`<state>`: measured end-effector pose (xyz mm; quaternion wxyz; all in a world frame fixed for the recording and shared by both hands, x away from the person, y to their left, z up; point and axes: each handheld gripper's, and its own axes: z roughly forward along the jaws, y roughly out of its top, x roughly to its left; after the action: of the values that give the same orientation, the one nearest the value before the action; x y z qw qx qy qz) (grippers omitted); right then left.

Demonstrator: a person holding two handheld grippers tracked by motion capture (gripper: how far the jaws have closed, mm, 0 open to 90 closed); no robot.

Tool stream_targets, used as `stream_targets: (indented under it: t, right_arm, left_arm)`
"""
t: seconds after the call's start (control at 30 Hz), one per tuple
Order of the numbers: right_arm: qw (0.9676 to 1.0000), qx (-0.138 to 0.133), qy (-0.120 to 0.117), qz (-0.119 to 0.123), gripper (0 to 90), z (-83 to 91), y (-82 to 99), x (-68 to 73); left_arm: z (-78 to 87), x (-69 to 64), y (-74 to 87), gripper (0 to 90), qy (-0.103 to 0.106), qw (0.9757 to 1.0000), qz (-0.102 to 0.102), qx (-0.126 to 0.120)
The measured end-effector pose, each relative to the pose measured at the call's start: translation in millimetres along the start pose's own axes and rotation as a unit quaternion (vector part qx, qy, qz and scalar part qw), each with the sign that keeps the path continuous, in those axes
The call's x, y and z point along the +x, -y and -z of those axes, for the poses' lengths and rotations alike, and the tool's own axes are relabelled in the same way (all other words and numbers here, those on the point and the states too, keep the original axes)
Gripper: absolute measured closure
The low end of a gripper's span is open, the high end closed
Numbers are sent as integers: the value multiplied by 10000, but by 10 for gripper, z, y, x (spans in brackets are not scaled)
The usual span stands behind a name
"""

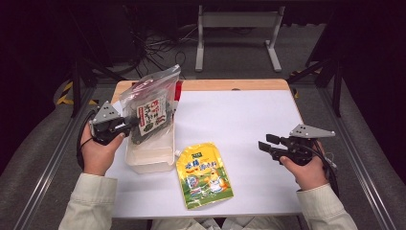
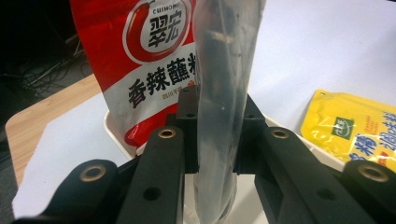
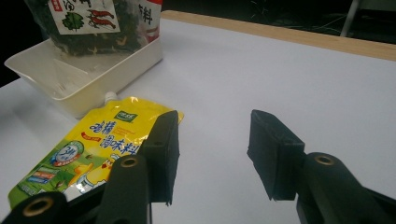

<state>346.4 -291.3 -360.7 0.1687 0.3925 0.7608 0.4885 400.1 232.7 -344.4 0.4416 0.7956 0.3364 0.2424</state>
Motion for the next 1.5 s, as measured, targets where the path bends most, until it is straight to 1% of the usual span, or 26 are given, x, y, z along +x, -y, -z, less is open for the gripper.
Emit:
stream_targets:
  t: [0.13,0.23,0.27,0.37,0.47,0.53,0.67,0.77,0.83,0.87,0.93,0.97,1.0,1.1,1.23,1.3,1.33,1.47,1.5]
  right_arm:
    - [10000,-8,1,0,530,4,0,-4]
    - [10000,-6,-6,1,528,0,0,3]
    - [10000,-10,-12,3,527,1,-1,5]
    - [10000,-24,-14,-13,526,6,-4,10]
    - [10000,-26,-4,5,526,10,-4,6]
    - [10000,-27,-4,6,526,11,-4,7]
    - [10000,-17,-13,-6,525,6,-4,12]
    - [10000,-17,-22,0,524,3,-5,10]
    - [10000,-2,-21,2,522,-5,-6,6]
    - [10000,-4,-26,3,517,-9,-8,5]
    - [10000,-6,-27,9,513,-12,-9,4]
    - [10000,-4,-31,1,512,-11,-8,3]
    - [10000,-4,-26,3,512,-9,-7,1]
    - [10000,-9,-23,0,507,-5,-6,-3]
    - [10000,-4,-28,7,503,-13,-7,4]
    - [10000,-5,-51,16,501,-18,-10,9]
    - [10000,-8,-54,20,500,-19,-10,11]
    - [10000,-8,-62,31,498,-18,-12,16]
    - [10000,-14,-70,15,497,-15,-14,18]
  left_arm:
    - [8,43,37,772,97,9999,100,-29]
    - [15,74,63,771,164,9996,208,45]
    - [14,87,69,771,193,9996,202,105]
    - [24,110,89,769,211,9987,329,317]
    - [33,125,101,768,204,9974,442,529]
    - [30,115,105,767,202,9971,468,561]
    - [31,99,105,766,176,9973,439,565]
    - [37,82,114,757,169,9976,425,519]
    - [46,71,123,749,168,9976,450,499]
    - [45,63,129,721,170,9973,502,504]
    - [58,52,136,603,148,9967,598,525]
    - [70,43,138,575,164,9964,638,528]
    - [85,40,137,553,160,9966,613,520]
    - [138,5,140,450,102,9965,654,507]
    - [218,-33,149,355,31,9970,597,487]
    - [254,-51,150,309,40,9972,580,475]
    - [269,-63,150,291,83,9972,596,455]
    - [314,-127,148,244,203,9976,468,466]
    - [324,-145,149,239,241,9972,495,497]
